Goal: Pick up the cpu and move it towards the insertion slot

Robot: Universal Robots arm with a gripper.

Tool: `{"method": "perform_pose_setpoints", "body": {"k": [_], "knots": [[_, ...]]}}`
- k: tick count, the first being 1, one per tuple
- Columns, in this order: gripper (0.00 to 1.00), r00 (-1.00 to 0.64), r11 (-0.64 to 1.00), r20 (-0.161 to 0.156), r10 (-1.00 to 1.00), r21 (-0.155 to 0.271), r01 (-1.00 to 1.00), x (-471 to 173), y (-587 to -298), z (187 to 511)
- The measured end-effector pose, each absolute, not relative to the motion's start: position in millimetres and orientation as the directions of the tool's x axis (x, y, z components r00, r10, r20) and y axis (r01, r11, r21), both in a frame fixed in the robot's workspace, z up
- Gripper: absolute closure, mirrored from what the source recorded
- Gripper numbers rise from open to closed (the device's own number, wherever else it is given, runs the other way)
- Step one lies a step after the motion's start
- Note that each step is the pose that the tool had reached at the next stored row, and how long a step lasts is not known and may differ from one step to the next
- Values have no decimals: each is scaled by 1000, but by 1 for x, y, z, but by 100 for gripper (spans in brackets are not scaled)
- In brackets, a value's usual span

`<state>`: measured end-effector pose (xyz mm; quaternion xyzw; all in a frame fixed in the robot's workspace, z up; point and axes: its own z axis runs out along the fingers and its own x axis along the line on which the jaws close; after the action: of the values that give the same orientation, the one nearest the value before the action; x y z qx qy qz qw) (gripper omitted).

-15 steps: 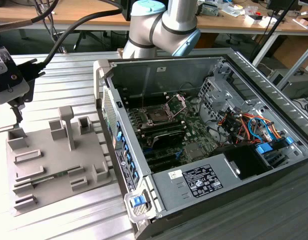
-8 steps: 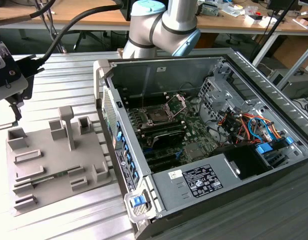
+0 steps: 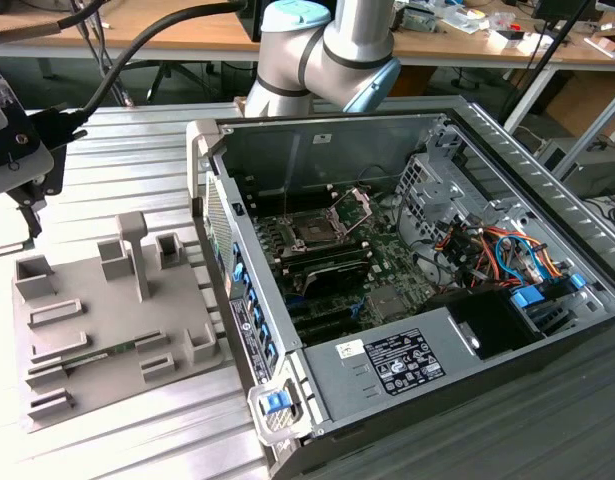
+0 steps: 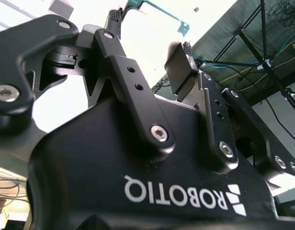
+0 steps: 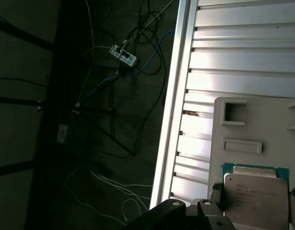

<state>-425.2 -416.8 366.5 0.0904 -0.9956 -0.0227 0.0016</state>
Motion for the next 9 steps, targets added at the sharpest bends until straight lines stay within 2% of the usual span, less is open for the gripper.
{"method": "perform_pose_setpoints", "body": {"k": [9], "knots": [[45, -984, 983, -1, -180, 46, -180, -425, -417, 374]]}}
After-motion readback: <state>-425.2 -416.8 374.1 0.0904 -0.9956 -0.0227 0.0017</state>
